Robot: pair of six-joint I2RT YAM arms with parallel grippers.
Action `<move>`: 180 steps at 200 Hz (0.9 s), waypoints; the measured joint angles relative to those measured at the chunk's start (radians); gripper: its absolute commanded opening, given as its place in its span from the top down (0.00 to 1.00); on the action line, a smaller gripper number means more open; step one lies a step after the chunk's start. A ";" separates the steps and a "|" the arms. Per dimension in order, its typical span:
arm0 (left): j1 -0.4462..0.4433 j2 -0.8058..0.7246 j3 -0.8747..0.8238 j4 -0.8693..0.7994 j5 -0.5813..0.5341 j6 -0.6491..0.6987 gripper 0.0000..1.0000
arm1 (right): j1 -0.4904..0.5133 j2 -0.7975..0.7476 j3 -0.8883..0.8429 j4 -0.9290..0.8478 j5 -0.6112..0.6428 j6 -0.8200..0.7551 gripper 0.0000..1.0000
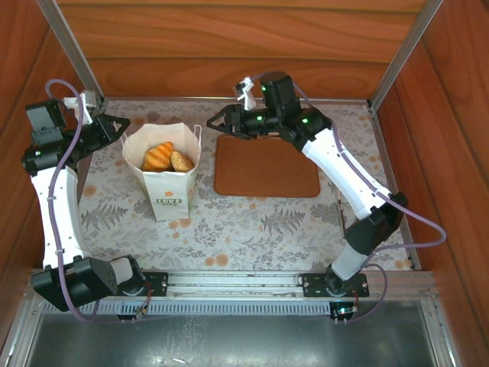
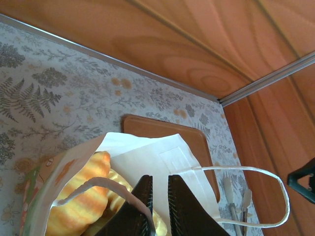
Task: Take the fake bread out of the paper bag
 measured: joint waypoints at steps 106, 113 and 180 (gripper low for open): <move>0.000 0.000 0.005 -0.005 -0.003 -0.001 0.84 | 0.053 0.348 0.479 -0.315 0.051 -0.034 0.57; 0.000 0.000 0.006 -0.007 -0.003 -0.001 0.84 | 0.058 0.349 0.482 -0.325 0.051 -0.042 0.58; 0.000 -0.002 0.021 -0.016 -0.023 -0.001 0.89 | 0.070 0.349 0.488 -0.387 0.055 -0.079 0.86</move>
